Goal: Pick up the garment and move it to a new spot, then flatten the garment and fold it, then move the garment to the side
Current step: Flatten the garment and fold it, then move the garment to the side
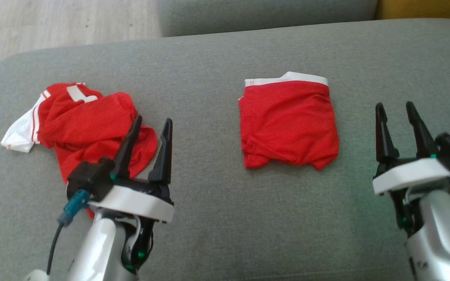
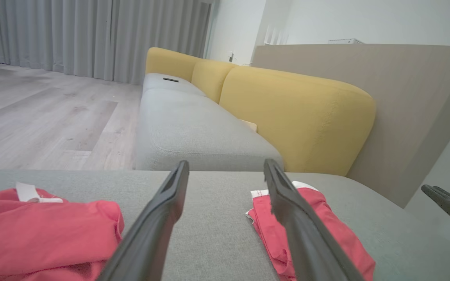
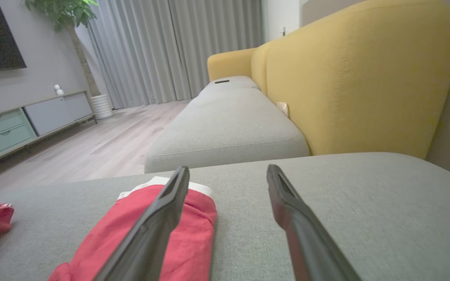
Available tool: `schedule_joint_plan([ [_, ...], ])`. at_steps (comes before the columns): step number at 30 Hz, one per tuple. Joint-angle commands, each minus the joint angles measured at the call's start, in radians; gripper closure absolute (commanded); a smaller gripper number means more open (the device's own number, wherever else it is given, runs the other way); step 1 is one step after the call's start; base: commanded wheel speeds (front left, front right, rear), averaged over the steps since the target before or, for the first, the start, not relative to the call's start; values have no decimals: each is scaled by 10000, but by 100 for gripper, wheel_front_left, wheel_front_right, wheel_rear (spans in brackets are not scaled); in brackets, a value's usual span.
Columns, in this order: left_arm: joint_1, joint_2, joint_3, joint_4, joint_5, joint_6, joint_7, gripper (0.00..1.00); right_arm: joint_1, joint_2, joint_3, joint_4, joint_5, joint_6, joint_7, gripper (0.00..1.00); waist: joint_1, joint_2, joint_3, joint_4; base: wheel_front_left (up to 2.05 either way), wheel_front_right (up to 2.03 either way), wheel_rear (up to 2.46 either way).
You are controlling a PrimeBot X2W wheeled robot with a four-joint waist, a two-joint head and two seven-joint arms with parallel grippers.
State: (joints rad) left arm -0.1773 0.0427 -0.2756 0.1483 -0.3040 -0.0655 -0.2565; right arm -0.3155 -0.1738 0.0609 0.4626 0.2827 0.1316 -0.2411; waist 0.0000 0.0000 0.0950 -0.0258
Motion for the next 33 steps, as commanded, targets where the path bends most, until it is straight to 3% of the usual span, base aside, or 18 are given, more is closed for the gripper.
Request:
schedule_joint_plan([
  [1, -63, 76, 347, -359, 52, -86, -53, 0, 94, 259, -133, -512, -287, -9, -148, 0, 0, 0, -26, -73, 0, 0, 0],
  [10, 133, 76, 285, -310, 102, -236, -53, 0, 952, 1034, -803, -1308, -1511, -9, -192, 0, 0, 0, -21, -304, 0, 0, 0],
  [22, -188, 76, 152, -479, 78, -255, -53, 0, 750, 1200, -1019, -1531, -1853, -9, -80, 0, 0, 0, 469, -175, 0, 0, 0],
  [33, -697, 76, -223, -504, -13, -245, -53, 0, -794, 1164, -1053, -362, -1728, -9, 1658, 0, 0, 0, 1344, 485, 0, 0, 0],
])
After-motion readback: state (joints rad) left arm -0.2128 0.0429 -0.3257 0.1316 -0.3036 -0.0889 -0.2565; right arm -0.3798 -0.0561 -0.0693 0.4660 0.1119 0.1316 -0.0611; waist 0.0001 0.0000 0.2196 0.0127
